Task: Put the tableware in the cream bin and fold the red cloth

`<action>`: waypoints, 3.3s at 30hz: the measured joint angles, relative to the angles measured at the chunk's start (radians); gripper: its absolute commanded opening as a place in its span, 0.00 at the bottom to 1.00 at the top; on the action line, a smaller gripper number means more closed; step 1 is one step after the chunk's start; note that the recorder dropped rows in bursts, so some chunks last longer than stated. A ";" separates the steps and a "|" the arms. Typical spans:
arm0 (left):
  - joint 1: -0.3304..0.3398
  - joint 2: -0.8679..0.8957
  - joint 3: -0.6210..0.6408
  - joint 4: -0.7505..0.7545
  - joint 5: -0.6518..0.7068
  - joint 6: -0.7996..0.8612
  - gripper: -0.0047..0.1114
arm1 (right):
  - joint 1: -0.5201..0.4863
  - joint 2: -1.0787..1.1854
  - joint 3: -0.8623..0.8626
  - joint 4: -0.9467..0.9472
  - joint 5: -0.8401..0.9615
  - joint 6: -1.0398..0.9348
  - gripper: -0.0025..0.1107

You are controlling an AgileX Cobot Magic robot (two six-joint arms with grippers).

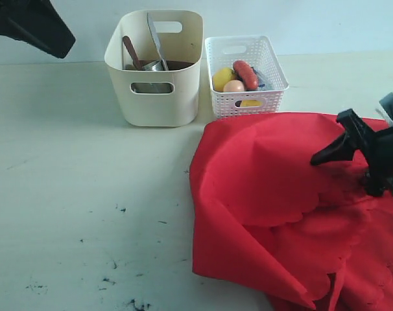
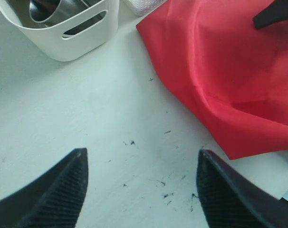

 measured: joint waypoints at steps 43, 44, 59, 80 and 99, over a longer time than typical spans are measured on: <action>0.000 0.000 0.000 0.002 0.000 0.000 0.59 | 0.083 -0.491 -0.405 0.127 0.357 0.295 0.02; 0.000 0.000 0.000 0.002 0.000 0.000 0.59 | 0.093 -0.495 -0.384 0.093 0.344 0.309 0.02; 0.000 0.000 0.000 -0.002 0.000 0.000 0.59 | 0.106 -0.323 -0.092 -0.225 -0.176 0.413 0.15; 0.000 0.000 0.000 -0.010 0.000 -0.008 0.59 | 0.104 -0.454 -0.090 -0.633 -0.199 0.465 0.68; 0.000 0.000 0.000 -0.010 0.000 -0.008 0.59 | 0.152 -0.518 -0.109 -0.384 -0.030 0.210 0.22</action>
